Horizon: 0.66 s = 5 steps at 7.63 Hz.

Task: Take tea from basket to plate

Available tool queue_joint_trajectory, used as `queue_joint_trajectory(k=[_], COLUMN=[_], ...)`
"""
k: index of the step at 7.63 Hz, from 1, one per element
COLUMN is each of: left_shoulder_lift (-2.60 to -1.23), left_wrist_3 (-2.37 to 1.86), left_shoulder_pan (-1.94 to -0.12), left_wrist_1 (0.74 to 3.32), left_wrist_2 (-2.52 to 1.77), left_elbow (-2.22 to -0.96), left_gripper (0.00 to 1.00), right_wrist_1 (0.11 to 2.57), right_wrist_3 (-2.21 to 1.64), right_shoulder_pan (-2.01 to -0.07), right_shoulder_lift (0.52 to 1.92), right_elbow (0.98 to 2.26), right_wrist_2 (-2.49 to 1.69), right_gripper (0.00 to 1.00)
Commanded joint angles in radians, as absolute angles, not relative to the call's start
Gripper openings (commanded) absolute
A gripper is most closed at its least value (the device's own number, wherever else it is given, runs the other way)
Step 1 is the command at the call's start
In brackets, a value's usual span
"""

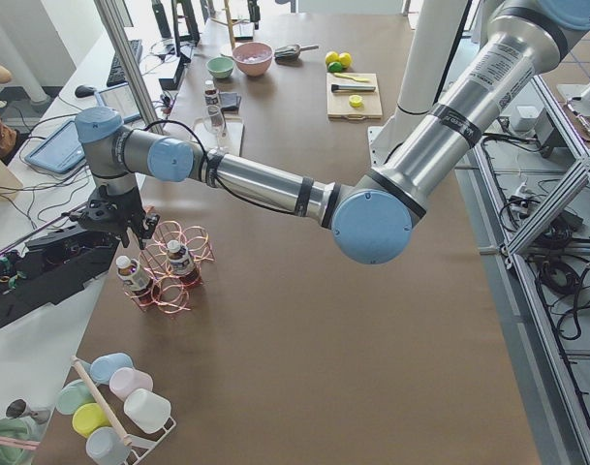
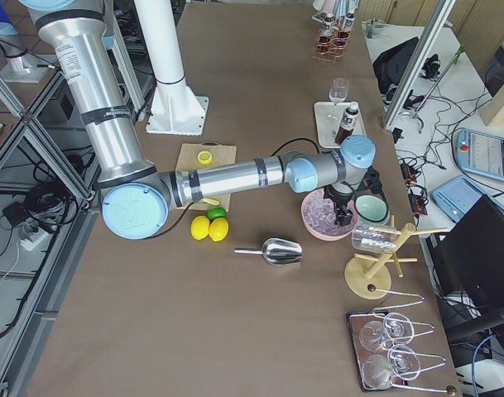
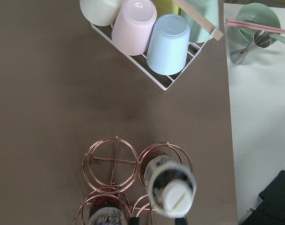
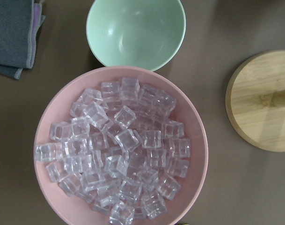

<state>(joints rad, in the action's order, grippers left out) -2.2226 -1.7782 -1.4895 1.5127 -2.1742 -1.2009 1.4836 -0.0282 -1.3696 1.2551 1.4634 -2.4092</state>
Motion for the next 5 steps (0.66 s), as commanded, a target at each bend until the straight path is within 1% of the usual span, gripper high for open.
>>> queue_joint_trajectory(k=[1,3,4,5], left_shoulder_lift=[-2.227,-2.215,-2.147,-2.047], left_wrist_3=[-1.812,-1.757,-1.685,-1.592], left_shoulder_pan=[-1.482,-1.512,-1.532,-1.532], left_wrist_1=[1.525,1.517,1.516,1.519], left_wrist_2=[-2.174,-2.183,-2.186,-2.187], left_elbow=[-1.209,-1.268,-1.346,-1.450], left_gripper=[0.98,0.98,0.98,0.98], right_wrist_1=[1.604,1.634,1.672,1.746], right_wrist_3=[-0.029,-0.020,-0.032,-0.032], right_shoulder_pan=[-1.381,-1.358,-1.347,-1.336], right_shoulder_lift=[1.260,1.258,1.258,1.258], right_elbow=[1.500,1.508,1.549,1.587], right_wrist_2=[-2.433,-2.431,-2.424,-2.407], right_gripper=[1.00,1.00,1.00,1.00])
